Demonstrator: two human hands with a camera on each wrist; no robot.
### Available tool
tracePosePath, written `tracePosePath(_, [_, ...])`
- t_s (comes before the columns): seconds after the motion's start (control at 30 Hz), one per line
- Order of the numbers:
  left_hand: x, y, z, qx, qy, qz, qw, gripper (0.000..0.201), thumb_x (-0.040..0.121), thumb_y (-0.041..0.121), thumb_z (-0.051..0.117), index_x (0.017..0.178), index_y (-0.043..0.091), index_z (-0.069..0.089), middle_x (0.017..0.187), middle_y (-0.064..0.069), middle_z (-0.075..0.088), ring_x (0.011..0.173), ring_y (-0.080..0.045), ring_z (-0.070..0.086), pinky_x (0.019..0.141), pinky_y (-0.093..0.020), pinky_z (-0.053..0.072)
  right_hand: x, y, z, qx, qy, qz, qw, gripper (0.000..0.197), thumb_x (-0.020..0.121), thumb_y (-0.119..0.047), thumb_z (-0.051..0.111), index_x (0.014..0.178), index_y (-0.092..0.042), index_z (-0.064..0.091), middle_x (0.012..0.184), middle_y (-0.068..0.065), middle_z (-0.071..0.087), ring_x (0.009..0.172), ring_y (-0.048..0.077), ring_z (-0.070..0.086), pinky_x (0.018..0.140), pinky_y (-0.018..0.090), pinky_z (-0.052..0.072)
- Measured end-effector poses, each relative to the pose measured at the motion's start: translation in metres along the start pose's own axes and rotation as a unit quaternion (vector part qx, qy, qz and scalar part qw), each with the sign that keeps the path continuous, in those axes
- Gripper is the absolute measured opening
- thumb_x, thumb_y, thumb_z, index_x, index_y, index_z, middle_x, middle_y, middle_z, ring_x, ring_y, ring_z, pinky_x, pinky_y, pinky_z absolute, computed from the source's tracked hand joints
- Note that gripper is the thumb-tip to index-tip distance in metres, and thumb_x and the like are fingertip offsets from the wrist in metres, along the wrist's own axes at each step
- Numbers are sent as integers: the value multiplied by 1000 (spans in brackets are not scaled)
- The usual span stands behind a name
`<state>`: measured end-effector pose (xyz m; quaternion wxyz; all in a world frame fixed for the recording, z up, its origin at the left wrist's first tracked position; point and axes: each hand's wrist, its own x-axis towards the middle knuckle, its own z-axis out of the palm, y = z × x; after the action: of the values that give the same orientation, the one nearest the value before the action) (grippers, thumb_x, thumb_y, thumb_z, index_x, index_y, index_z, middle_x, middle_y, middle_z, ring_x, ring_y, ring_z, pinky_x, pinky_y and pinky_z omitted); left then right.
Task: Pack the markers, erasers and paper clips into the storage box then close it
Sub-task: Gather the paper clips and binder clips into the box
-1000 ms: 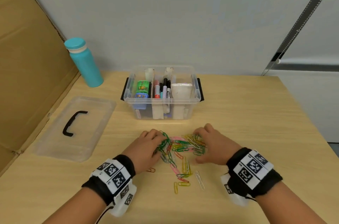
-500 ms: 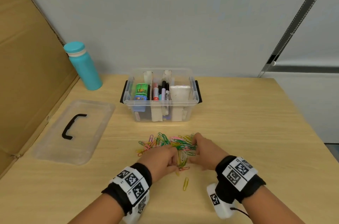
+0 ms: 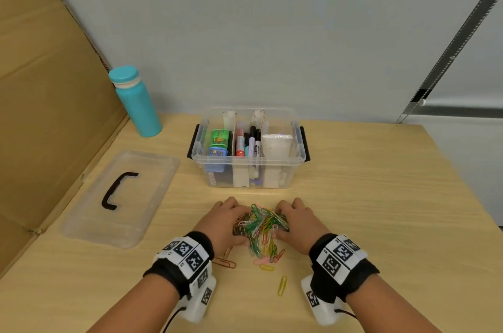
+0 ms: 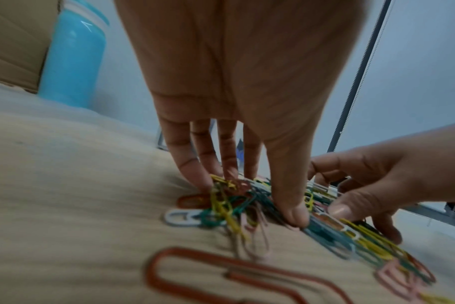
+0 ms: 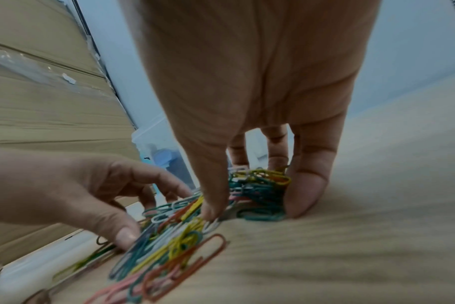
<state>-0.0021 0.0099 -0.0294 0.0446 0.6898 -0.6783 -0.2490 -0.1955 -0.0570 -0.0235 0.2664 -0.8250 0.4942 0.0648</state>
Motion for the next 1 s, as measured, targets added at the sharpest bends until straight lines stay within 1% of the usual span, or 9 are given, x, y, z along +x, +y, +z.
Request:
tracePosePath(0.13, [3,3,0,-19,24,6,1000,37,81,33,68,116,30,57,110,9,47,100,-12,48,90,-27,43,2,1,4,9,19,-19,1000,31,93,-24,53,124,-20,49,118,6,47,108,27,53,91,33,43])
tracePosePath(0.23, [1,1,1,-48,44,8,998,25,82,27,69,107,26,64,101,11,48,91,-8,50,85,-22,43,2,3,4,16,46,-23,999,30,95,-22,50,125,-19,55,114,6,54,106,24,54,84,28,42])
tracePosePath(0.3, [1,0,1,-64,55,6,996,24,83,24,69,107,24,68,101,10,51,89,-9,53,84,-20,43,2,5,2,15,60,-24,998,29,96,-21,48,123,-20,59,110,6,59,104,24,56,78,26,39])
tracePosePath(0.43, [2,-3,0,-99,84,11,991,17,82,19,71,99,21,72,92,14,50,81,-3,51,79,-10,40,1,9,0,45,74,-19,996,30,96,-16,48,119,-22,66,111,4,66,105,20,59,85,24,41])
tracePosePath(0.53, [1,-4,0,-132,102,16,986,17,79,19,74,96,22,75,83,22,47,74,3,50,71,-2,38,-4,9,-9,104,78,-21,991,26,94,-13,52,112,-17,71,104,4,72,94,17,64,83,22,47])
tracePosePath(0.67, [-5,-9,-5,-161,122,9,979,15,77,19,75,92,24,75,83,18,52,74,2,53,72,-5,43,-16,5,-38,206,116,-40,971,22,92,-8,57,105,-13,74,88,1,70,77,17,67,79,32,57])
tracePosePath(0.73, [-10,-10,-10,-176,134,8,975,15,77,19,76,87,30,74,84,14,55,75,0,55,72,-7,44,-24,0,-59,240,138,-62,959,21,92,-8,59,105,-13,73,86,-1,70,76,15,69,73,27,59])
tracePosePath(0.87, [-16,-12,-19,-208,153,11,966,33,75,16,78,74,46,62,83,9,58,76,-8,58,74,-10,45,-29,-15,-103,308,173,-101,930,20,90,-8,61,105,-16,72,93,-4,70,76,6,68,68,18,58])
tracePosePath(1.0, [-22,-14,-23,-233,166,12,958,30,74,14,78,75,42,66,83,7,59,84,-7,57,73,-12,47,-17,-29,-135,337,205,-124,911,21,91,-6,60,106,-15,71,92,-3,70,67,0,67,62,12,54])
